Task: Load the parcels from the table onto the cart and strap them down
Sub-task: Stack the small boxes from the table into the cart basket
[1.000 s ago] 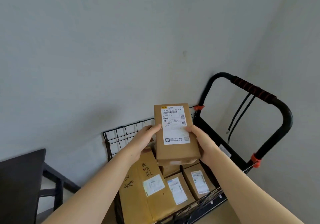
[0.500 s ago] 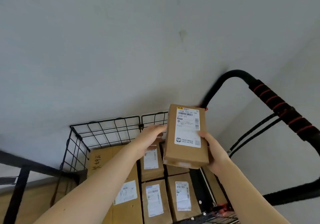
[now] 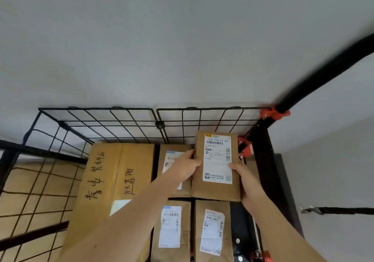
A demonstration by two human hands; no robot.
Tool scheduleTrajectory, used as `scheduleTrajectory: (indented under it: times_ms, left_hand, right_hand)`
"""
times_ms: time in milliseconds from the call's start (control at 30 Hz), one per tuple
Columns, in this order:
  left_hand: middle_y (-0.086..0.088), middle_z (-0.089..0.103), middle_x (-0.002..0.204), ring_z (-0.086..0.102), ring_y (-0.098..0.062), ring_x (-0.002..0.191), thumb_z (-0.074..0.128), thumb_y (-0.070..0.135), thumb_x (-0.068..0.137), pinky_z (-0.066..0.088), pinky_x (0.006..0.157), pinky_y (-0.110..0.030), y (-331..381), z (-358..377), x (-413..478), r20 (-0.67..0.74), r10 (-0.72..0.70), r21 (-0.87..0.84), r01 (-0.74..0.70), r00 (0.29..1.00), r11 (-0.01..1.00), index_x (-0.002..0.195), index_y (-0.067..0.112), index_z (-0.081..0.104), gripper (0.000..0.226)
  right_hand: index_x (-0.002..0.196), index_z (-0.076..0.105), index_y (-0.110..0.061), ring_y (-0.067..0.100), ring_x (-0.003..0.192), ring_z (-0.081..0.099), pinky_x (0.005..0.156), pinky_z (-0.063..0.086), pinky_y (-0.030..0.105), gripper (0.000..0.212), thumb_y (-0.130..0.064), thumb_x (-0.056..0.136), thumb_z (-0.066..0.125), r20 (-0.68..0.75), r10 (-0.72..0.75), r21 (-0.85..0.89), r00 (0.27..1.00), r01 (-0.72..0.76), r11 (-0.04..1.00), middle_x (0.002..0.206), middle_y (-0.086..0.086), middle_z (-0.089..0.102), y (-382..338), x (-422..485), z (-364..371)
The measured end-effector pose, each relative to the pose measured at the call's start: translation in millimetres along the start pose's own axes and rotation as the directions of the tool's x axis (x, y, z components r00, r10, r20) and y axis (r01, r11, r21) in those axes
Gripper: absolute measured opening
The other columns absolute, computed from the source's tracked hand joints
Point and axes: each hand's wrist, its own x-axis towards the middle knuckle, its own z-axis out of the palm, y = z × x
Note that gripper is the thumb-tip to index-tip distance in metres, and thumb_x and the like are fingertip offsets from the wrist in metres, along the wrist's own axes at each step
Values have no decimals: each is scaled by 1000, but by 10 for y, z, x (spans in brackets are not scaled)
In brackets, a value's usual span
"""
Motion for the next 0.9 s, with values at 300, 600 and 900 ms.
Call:
scheduleTrajectory:
  times_ms: [300, 600, 900]
  left_hand:
    - [0, 55, 132, 57, -16, 108, 48, 8, 95, 50, 85, -25, -687, 333, 945, -25, -103, -8, 102, 994, 995, 139, 31, 35, 51]
    - [-2, 48, 141, 50, -21, 121, 45, 7, 94, 46, 98, -33, -861, 387, 1181, -58, -161, 87, 166, 985, 982, 150, 31, 16, 68]
    - [0, 36, 149, 39, -17, 134, 46, 13, 97, 33, 98, -20, -618, 155, 653, -79, 82, 298, -55, 994, 953, 146, 21, 29, 53]
  right_hand:
    - [121, 54, -40, 20, 98, 67, 93, 52, 46, 37, -16, 94, 50, -57, 15, -181, 998, -25, 983, 107, -3, 70, 497, 828, -129]
    - [146, 32, -29, 16, 105, 57, 80, 49, 26, 63, 1, 92, 47, -102, 27, -383, 994, -64, 921, 131, 2, 56, 610, 1006, -127]
    - [145, 34, -26, 21, 125, 50, 97, 44, 31, 58, -12, 93, 56, -147, -65, -538, 987, -24, 842, 138, 1, 52, 408, 622, -68]
